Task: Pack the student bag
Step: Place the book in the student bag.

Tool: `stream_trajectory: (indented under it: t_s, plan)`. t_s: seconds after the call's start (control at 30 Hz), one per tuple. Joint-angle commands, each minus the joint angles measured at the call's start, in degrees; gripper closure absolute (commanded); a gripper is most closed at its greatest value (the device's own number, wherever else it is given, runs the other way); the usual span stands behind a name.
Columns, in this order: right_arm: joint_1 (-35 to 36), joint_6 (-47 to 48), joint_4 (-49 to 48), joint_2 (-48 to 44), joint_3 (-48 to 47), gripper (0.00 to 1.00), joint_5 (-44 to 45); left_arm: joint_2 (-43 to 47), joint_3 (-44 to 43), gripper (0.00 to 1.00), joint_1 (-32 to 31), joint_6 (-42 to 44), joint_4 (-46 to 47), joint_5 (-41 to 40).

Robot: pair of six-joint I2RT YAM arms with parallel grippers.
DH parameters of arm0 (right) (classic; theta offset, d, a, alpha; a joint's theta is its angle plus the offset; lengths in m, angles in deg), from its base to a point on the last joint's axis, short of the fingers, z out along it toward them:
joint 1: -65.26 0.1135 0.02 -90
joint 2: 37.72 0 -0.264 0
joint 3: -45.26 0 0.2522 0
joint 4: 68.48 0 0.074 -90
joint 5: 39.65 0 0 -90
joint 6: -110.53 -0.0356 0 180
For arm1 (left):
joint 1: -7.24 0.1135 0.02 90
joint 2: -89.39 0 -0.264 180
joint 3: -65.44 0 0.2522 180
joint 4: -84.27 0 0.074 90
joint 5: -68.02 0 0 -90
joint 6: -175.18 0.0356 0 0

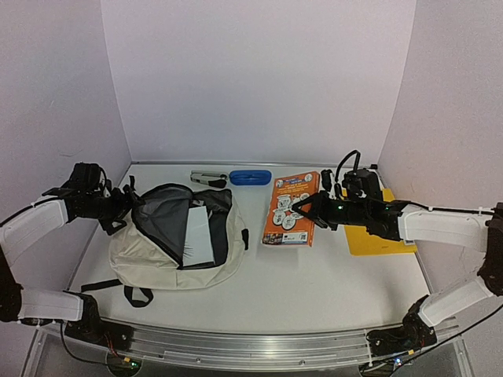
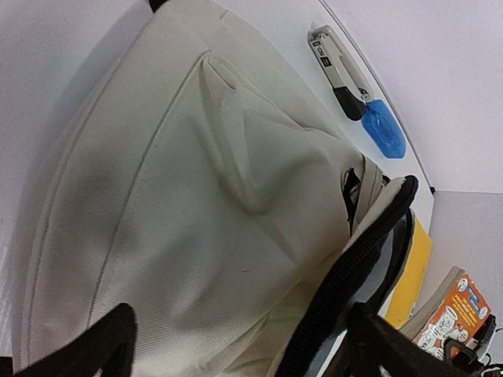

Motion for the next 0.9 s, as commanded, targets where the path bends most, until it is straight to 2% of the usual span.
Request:
stream_trajectory:
  t_s: [0.0, 0.07, 0.13, 0.23, 0.3, 0.4, 0.63, 0.87]
  plan:
    - [1.01, -0.02, -4.98, -2.03, -5.09, 1.0, 0.96, 1.99, 1.8, 0.19, 0.2, -1.07, 4.92, 5.59]
    - [1.57, 0.03, -4.99, -1.95, -6.67, 1.0, 0.81, 2.21, 2.39, 0.31, 0.22, -1.61, 7.55, 7.47]
    - [2.33, 0.26, -5.02, -1.33, -8.19, 1.0, 0.83, 2.06, 2.62, 0.38, 0.23, -1.77, 8.96, 8.83]
    - [4.2, 0.86, -5.9, 1.33, -11.15, 1.0, 1.31, 1.28, 3.1, 0.6, 0.27, -2.64, 11.97, 11.86]
    - [4.83, 0.66, -8.01, 3.59, -12.69, 1.0, 0.98, 1.41, 2.84, 0.84, 0.21, -2.68, 13.32, 14.0]
    - [6.0, -0.19, -11.73, 6.96, -14.99, 1.0, 0.15, 3.82, 0.82, 0.99, 0.24, -0.83, 13.49, 15.28]
    - [10.13, -3.62, -21.05, 17.73, -22.3, 1.0, -3.65, 9.84, -5.89, 1.0, 0.25, 5.02, 12.4, 21.85]
    - [13.82, -10.11, -32.39, 30.16, -30.27, 1.0, -8.53, 8.77, -9.98, 1.0, 0.27, 6.63, 12.35, 27.57]
